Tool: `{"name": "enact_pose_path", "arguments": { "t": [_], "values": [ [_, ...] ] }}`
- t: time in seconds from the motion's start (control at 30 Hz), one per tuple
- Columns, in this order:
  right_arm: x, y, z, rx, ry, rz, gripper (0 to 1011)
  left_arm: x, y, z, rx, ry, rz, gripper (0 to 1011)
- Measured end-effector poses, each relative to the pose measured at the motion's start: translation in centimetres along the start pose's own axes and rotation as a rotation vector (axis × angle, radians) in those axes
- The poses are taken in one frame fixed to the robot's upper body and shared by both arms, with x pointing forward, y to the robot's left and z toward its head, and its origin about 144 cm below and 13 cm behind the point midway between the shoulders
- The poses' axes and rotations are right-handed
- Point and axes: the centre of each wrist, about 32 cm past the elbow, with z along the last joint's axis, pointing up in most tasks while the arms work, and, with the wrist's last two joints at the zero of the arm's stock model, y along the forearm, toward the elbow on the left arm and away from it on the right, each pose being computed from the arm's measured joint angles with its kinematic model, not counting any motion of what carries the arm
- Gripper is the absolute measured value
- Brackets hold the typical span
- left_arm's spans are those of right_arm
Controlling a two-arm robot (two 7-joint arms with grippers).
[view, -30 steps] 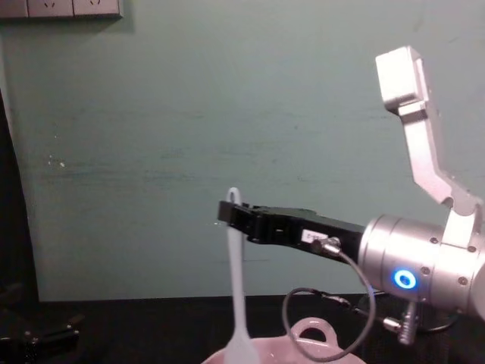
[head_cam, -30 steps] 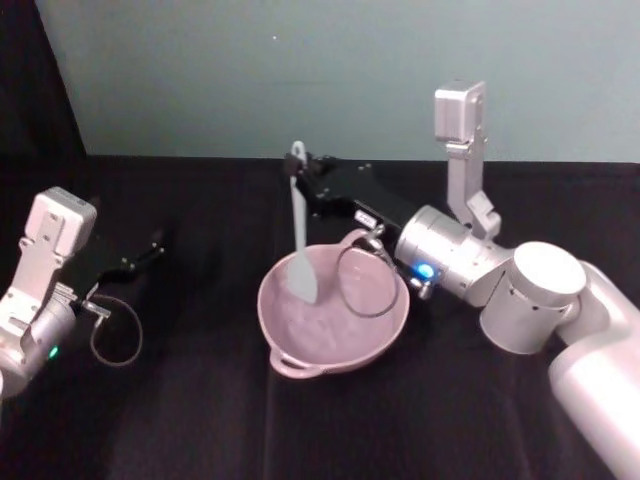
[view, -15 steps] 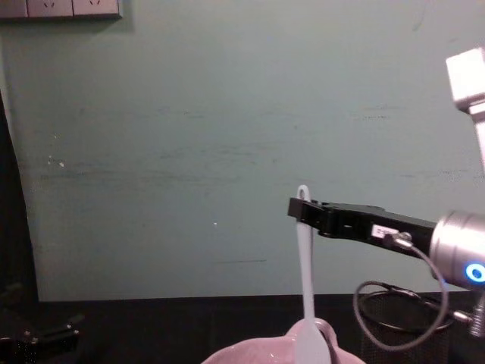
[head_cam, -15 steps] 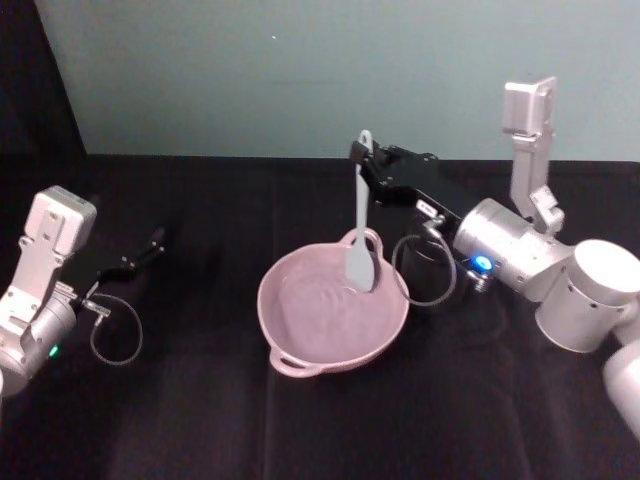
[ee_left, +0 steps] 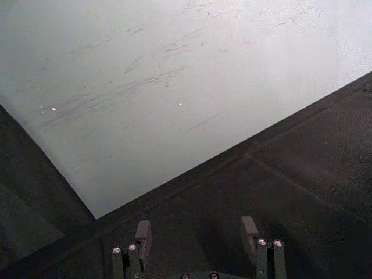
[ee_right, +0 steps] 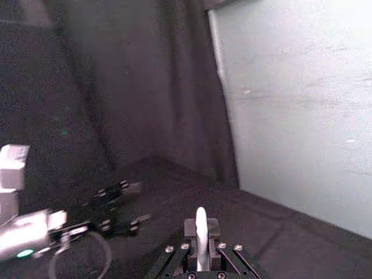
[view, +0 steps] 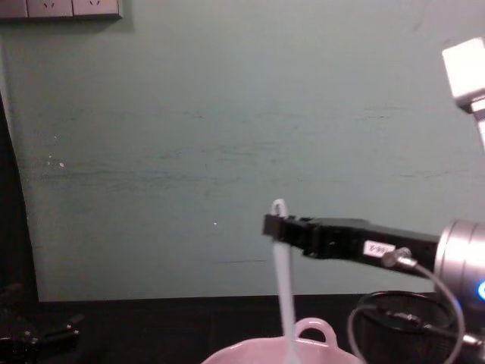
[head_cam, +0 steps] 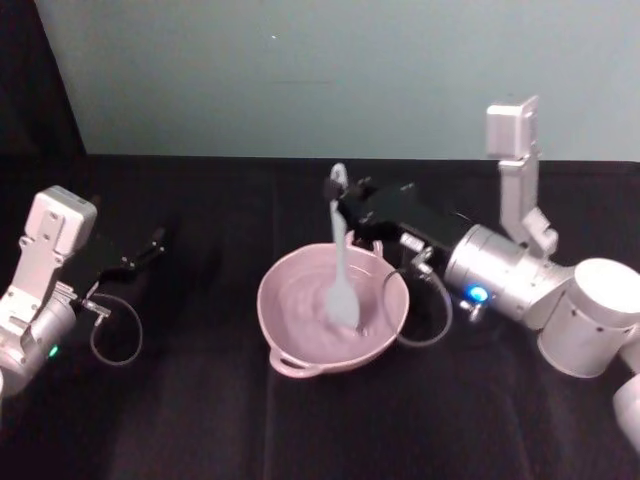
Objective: Use the one hand to pick up the spoon and stir the clear water in the bowl.
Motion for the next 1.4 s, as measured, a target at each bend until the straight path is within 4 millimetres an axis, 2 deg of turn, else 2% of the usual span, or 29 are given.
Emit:
{"name": "enact_pose_path", "arguments": {
  "t": [0.2,0.37,0.63,0.77,1.0,1.13,1.4],
  "values": [
    [-1.5,1.1,-0.4,-0.012,0.008,0.061,110,0.0,0.0,0.0,0.000,0.000,0.000,1011],
    [-2.5,2.8,-0.1,-0.001,0.005,0.096,110,0.0,0.0,0.0,0.000,0.000,0.000,1011],
    [-1.9,5.1,0.0,0.024,0.003,0.089,110,0.0,0.0,0.0,0.000,0.000,0.000,1011],
    [-0.9,5.7,-0.1,0.036,0.022,0.058,110,0.0,0.0,0.0,0.000,0.000,0.000,1011],
    [1.3,4.8,-0.1,0.055,0.043,-0.020,110,0.0,0.0,0.0,0.000,0.000,0.000,1011],
    [2.5,3.3,-0.2,0.060,0.052,-0.063,110,0.0,0.0,0.0,0.000,0.000,0.000,1011],
    [3.1,0.8,0.0,0.051,0.045,-0.093,110,0.0,0.0,0.0,0.000,0.000,0.000,1011]
  ]
}}
